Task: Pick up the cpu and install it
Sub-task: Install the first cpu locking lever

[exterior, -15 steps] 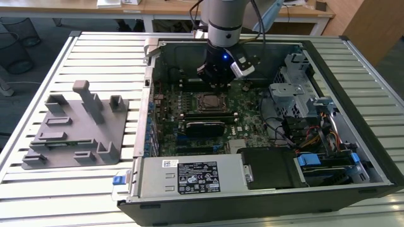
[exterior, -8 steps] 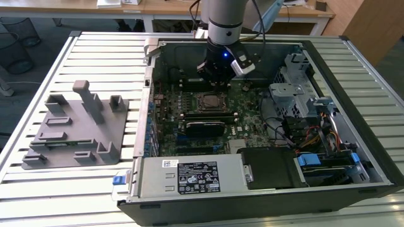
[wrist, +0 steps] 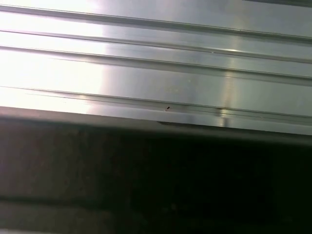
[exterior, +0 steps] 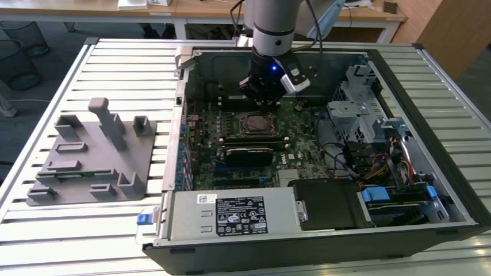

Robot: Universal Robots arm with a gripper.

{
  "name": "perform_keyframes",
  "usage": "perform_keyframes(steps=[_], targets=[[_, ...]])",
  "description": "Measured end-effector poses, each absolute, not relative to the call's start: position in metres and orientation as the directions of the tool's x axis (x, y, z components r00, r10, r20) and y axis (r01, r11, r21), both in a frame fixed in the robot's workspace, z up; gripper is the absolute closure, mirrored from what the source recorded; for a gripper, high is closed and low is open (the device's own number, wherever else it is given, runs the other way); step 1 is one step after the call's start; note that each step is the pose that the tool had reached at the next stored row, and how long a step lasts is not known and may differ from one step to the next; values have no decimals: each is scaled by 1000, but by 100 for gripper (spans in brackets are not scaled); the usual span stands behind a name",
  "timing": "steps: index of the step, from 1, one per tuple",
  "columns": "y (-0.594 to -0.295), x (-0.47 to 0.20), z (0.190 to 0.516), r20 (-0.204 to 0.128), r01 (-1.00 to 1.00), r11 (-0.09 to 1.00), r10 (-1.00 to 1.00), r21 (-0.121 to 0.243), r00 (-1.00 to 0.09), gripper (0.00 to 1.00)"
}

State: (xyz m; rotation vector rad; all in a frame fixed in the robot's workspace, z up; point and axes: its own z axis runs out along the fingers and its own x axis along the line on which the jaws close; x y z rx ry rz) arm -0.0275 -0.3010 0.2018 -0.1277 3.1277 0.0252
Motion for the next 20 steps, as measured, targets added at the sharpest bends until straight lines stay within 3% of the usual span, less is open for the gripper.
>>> perform_keyframes(steps=[20], targets=[[-302,-27,198,-11,-82,997,-82,7,-997,89]])
